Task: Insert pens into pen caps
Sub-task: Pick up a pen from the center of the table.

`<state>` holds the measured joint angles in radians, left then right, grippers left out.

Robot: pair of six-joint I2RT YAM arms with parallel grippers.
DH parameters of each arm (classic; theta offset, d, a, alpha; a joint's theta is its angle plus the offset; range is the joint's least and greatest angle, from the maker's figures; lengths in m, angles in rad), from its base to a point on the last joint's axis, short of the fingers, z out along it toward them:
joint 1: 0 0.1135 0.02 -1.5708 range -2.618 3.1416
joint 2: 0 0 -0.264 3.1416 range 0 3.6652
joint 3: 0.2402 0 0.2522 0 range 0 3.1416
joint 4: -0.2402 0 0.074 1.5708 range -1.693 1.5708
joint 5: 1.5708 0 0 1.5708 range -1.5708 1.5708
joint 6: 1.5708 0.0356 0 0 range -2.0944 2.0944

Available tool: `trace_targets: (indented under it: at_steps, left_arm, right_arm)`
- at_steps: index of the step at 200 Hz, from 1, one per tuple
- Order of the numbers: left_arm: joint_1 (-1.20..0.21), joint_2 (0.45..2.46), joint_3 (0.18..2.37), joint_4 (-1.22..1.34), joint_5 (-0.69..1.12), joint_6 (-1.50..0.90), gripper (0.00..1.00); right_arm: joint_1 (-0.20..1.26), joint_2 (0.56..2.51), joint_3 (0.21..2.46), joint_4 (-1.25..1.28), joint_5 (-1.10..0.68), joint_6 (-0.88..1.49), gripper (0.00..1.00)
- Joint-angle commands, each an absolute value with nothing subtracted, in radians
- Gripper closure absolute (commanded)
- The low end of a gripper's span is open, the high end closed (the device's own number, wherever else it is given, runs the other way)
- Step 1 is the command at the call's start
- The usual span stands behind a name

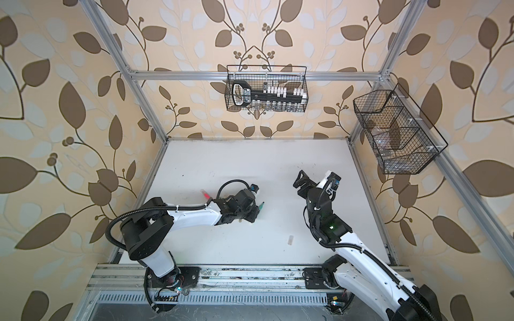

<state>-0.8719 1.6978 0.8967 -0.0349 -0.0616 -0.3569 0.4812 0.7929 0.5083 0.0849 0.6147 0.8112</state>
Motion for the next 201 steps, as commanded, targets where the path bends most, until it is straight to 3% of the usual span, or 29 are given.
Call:
trace_targets:
  at_steps: [1,48,94,201]
  left_arm:
    - [-0.882,1.726,0.959,-0.092,-0.088,-0.321,0.64]
    - [-0.899,1.747,0.992,-0.138,-0.082,-0.316,0.66]
    - [-0.920,1.726,0.950,-0.173,-0.116,-0.332,0.61]
    - [-0.961,1.806,0.992,-0.257,-0.239,-0.345,0.82]
  right_arm:
    - [0.452,0.742,0.477,-0.026,0.605,0.807,0.00]
    - [0.431,0.690,0.451,-0.055,0.563,0.803,0.00]
    - [0.430,0.712,0.465,-0.063,0.520,0.794,0.00]
    - [0.430,0.683,0.461,-0.101,0.487,0.799,0.00]
